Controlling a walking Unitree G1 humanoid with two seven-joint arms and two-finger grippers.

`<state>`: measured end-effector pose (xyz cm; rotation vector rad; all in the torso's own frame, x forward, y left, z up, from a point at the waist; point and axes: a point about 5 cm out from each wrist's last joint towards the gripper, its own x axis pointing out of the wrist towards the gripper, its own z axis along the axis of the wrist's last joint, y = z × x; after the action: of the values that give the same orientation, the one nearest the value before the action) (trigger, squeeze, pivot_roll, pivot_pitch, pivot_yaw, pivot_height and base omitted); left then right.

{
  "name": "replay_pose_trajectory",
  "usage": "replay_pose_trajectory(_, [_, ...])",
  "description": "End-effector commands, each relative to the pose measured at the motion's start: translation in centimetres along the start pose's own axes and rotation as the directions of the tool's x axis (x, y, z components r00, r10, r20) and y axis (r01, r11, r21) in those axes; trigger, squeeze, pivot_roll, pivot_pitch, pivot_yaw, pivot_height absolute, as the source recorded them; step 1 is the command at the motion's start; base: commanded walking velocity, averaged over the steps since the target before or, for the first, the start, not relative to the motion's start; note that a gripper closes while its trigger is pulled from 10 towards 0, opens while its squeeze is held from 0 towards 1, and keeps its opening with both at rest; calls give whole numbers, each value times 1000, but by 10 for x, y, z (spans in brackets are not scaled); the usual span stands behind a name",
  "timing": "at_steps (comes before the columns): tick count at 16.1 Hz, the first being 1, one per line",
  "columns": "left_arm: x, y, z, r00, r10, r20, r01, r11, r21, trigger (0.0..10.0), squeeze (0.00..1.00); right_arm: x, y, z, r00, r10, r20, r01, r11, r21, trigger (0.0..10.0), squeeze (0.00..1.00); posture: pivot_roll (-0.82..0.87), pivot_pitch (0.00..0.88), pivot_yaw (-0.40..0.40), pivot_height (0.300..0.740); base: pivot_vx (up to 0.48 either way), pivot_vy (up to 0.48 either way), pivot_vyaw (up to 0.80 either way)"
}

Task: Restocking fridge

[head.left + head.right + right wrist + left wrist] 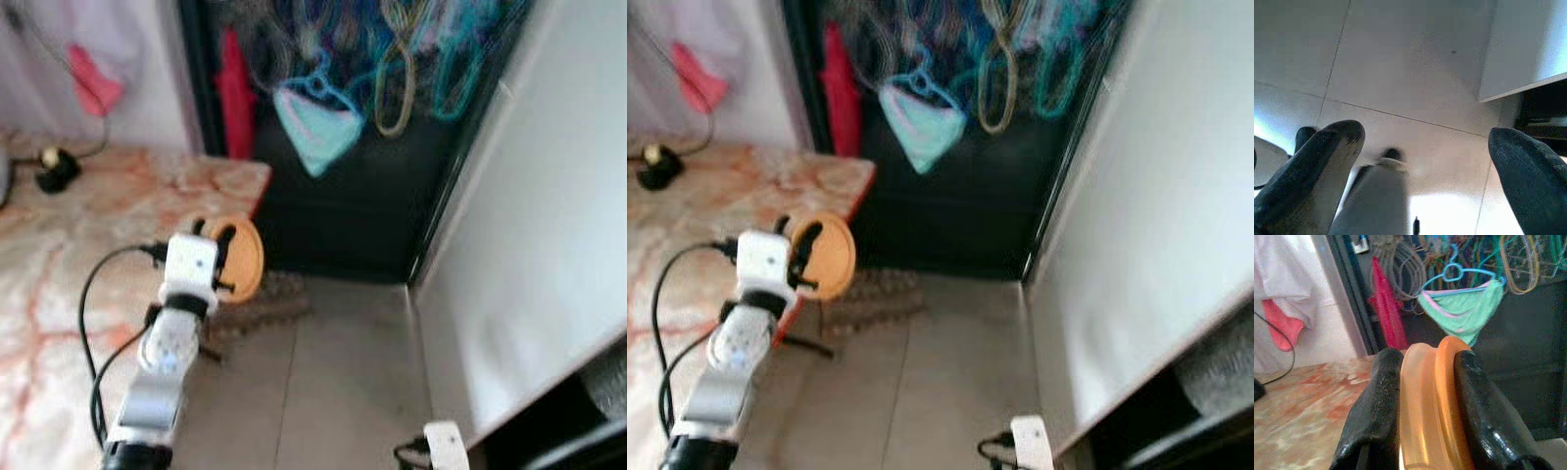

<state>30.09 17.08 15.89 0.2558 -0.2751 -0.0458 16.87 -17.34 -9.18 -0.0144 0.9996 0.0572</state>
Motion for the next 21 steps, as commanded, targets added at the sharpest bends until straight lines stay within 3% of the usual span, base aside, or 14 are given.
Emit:
replay_pose_trajectory(1, [2,-2,-4,999,-23,-23,22,999,-35,10000,0,-1,-6,-3,1000,-18,-11,18,1000,-2,10000,0,72,0,-32,740,0,0,-788])
replay_pose_trajectory(3, [2,2,-12,998,-26,-57,23,999,-49,10000,0,-1,-5,-2,1000,-19,-12,19,1000,-1,10000,0,68,0,-27,740,0,0,-788])
replay_pose_trajectory(6, [-6,13,-41,984,-13,-176,2,998,-66,10000,0,-1,-5,-2,1000,-21,-13,21,1000,-1,10000,0,64,0,-22,740,0,0,-788])
replay_pose_trajectory(8, [-17,17,-70,953,-12,-302,-18,995,-96,10000,0,-1,-4,-2,1000,-21,-13,21,1000,-2,10000,0,62,0,-16,740,0,0,-788])
replay_pose_trajectory(9, [-17,17,-70,953,-12,-302,-18,995,-96,10000,0,-1,-4,-2,1000,-21,-13,21,1000,-2,10000,0,62,0,-16,740,0,0,-788])
replay_pose_trajectory(11, [-42,12,-113,876,-34,-481,-27,992,-120,10000,0,0,-3,-2,1000,-25,-13,25,1000,3,10000,0,50,0,-10,740,0,0,-788])
replay_pose_trajectory(12, [-62,6,-134,812,-64,-581,-14,991,-130,10000,0,0,-3,-2,1000,-28,-13,28,1000,12,10000,0,45,0,-7,740,0,0,-788])
replay_pose_trajectory(13, [-62,6,-134,812,-64,-581,-14,991,-130,10000,0,0,-3,-2,1000,-28,-13,28,1000,12,10000,0,45,0,-7,740,0,0,-788])
replay_pose_trajectory(15, [-93,1,-160,710,-74,-700,-45,988,-151,10000,0,0,-2,-2,999,-35,-10,35,999,23,10000,0,41,0,-10,740,0,0,-788])
replay_pose_trajectory(20, [-112,-1,-175,623,-54,-781,-85,987,-135,10000,0,0,-2,-2,999,-39,-10,39,999,30,10000,0,35,0,-7,740,0,-76,-788])
replay_pose_trajectory(21, [-122,-3,-181,578,-51,-814,-76,990,-116,10000,0,0,-2,-2,999,-42,-8,42,998,40,10000,0,23,0,-2,740,0,-480,-788])
